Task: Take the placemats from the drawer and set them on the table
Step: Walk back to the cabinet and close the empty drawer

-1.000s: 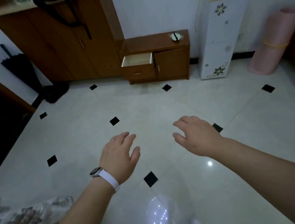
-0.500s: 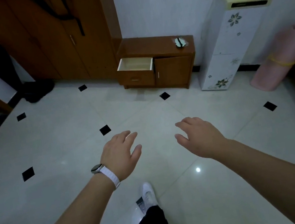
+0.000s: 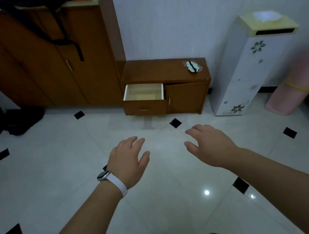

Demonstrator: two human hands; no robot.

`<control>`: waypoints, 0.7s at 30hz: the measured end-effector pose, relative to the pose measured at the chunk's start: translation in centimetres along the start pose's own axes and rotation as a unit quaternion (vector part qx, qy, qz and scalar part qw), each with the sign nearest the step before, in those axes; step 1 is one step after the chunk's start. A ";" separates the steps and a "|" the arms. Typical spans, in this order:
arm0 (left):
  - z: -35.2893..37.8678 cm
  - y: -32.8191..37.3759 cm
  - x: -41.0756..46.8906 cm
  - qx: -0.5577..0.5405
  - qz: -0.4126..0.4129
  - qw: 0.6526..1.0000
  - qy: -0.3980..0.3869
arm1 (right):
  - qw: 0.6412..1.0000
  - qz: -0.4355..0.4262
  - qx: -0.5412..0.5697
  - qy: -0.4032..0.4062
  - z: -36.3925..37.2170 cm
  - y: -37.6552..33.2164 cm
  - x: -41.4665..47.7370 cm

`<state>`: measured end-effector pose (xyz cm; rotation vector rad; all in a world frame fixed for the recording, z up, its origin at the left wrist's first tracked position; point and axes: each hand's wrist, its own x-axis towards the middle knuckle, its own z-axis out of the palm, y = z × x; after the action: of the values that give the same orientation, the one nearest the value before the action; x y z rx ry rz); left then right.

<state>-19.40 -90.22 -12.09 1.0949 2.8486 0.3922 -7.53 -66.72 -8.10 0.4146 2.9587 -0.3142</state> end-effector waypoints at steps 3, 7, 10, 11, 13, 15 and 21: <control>-0.2 -1.9 2.8 0.009 -0.005 1.000 -0.012 | 1.000 0.004 0.005 -0.002 0.0 0.2 3.9; 0.6 -4.1 7.4 0.014 -0.023 0.999 -0.031 | 1.000 -0.002 0.019 -0.009 0.4 1.2 9.2; 1.5 -5.3 11.9 0.017 -0.017 0.999 -0.042 | 1.000 -0.003 0.025 -0.019 1.2 3.0 14.1; 1.7 -5.8 13.7 0.021 -0.020 0.999 -0.045 | 0.999 -0.005 0.027 -0.024 1.5 3.6 16.0; 2.0 -6.6 17.3 0.030 -0.032 0.998 -0.051 | 0.999 -0.013 0.036 -0.033 1.9 4.6 20.1; 2.1 -7.3 20.9 0.036 -0.047 0.996 -0.062 | 0.998 -0.026 0.042 -0.039 2.1 5.7 24.4; 1.4 -8.2 31.0 0.062 -0.068 0.993 -0.077 | 0.997 -0.042 0.061 -0.038 0.6 9.0 35.8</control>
<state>-47.64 -75.15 -14.59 0.8977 2.8206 0.1166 -39.01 -49.27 -16.23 0.2856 2.8973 -0.5097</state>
